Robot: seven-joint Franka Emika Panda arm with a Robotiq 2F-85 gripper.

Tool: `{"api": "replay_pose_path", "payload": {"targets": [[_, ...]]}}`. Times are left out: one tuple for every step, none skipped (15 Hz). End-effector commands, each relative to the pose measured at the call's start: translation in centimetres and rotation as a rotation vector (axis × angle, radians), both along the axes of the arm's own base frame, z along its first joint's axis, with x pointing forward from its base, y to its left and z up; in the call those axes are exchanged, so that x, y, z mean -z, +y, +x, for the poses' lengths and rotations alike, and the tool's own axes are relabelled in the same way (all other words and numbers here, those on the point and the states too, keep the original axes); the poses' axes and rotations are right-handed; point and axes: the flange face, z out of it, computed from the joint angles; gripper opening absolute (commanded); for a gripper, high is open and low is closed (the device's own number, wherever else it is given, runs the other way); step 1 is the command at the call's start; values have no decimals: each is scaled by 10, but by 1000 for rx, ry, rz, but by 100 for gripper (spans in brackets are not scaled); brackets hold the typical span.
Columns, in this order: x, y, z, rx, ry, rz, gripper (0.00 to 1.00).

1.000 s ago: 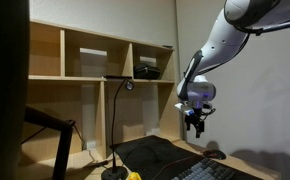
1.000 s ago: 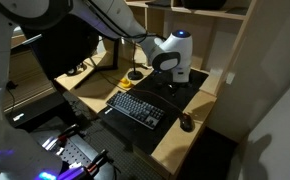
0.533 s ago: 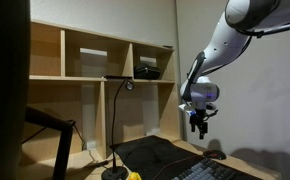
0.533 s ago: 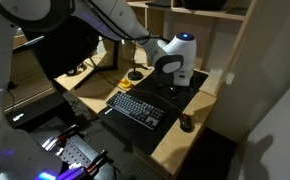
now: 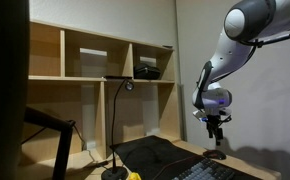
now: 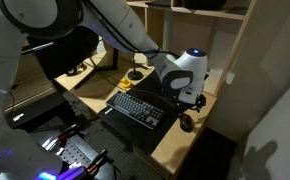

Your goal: Move the rubber duck and the mouse to the left

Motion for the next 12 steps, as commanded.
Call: {"api": "replay_pose_path", "payload": {"targets": [[2, -5, -2, 9, 4, -1, 100], [2, -6, -4, 13, 5, -1, 100], [2, -6, -3, 14, 5, -1, 100], [13, -5, 1, 15, 19, 8, 100], [24, -4, 4, 17, 16, 18, 100], [31, -3, 6, 15, 15, 29, 100], [38, -3, 7, 22, 19, 34, 100], [44, -4, 7, 22, 24, 38, 100], [48, -6, 8, 24, 25, 43, 100], [51, -8, 9, 26, 20, 42, 100], [53, -10, 11, 28, 18, 41, 100], [56, -12, 11, 31, 16, 47, 100]]}}
